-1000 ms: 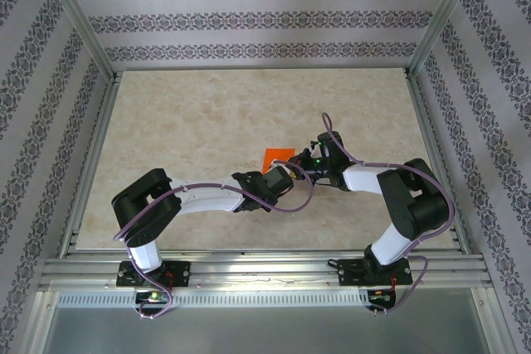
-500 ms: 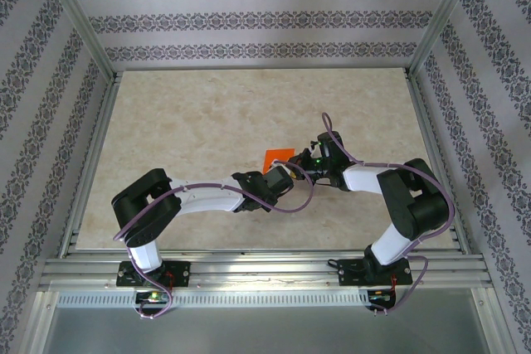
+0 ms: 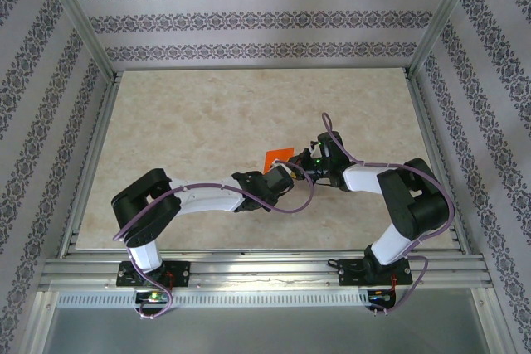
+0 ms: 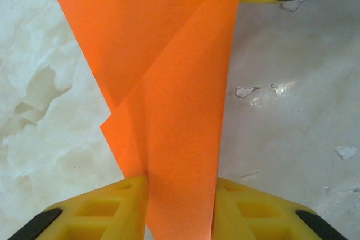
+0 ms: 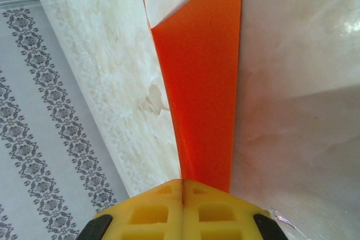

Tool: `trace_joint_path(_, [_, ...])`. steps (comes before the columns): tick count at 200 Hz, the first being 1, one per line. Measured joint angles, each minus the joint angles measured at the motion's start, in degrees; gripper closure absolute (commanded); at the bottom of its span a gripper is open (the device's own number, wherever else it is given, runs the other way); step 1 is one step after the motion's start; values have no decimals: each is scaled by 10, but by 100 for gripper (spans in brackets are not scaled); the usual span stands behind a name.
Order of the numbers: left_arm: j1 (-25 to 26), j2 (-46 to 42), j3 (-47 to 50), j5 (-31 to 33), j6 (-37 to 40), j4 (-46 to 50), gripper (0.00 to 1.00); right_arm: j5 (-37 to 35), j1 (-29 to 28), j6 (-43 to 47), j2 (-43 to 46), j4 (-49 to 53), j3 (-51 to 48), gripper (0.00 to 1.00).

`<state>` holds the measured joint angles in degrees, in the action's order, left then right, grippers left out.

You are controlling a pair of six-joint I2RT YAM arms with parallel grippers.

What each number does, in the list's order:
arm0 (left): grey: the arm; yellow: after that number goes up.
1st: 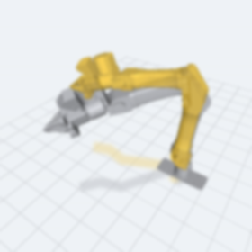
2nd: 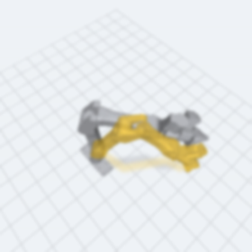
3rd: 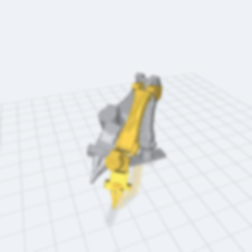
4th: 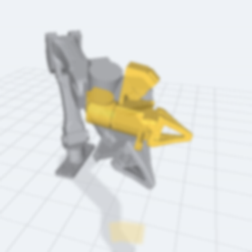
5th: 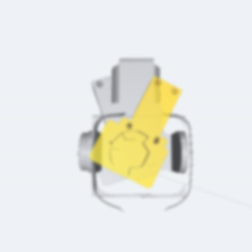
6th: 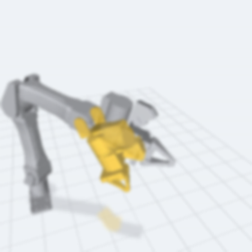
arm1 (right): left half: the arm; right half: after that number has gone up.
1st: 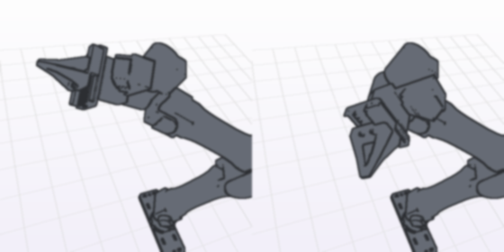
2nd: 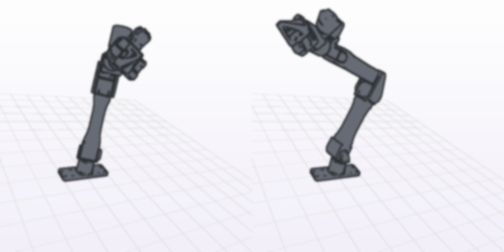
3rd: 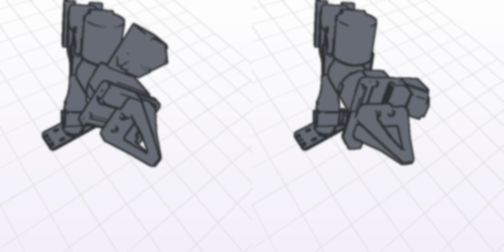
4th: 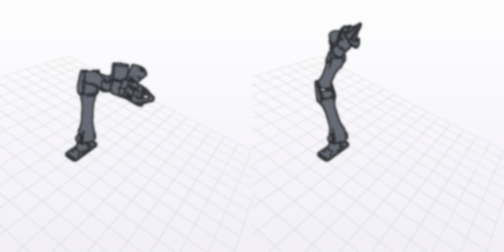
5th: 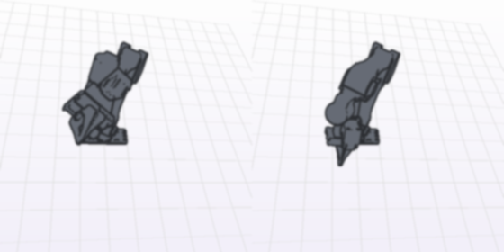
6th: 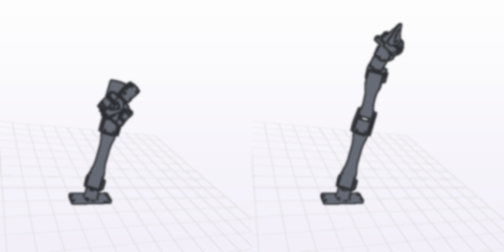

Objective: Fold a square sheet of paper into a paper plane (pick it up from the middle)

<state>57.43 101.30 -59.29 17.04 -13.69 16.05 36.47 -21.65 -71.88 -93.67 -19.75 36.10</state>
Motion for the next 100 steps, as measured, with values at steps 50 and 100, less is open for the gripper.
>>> trace_joint_path(50, [4,-5,0,2,2,-3,75,0,-4,0,0,0,0,100])
trace_joint_path(100, [6,-5,0,6,2,-3,75,0,-4,0,0,0,0,100])
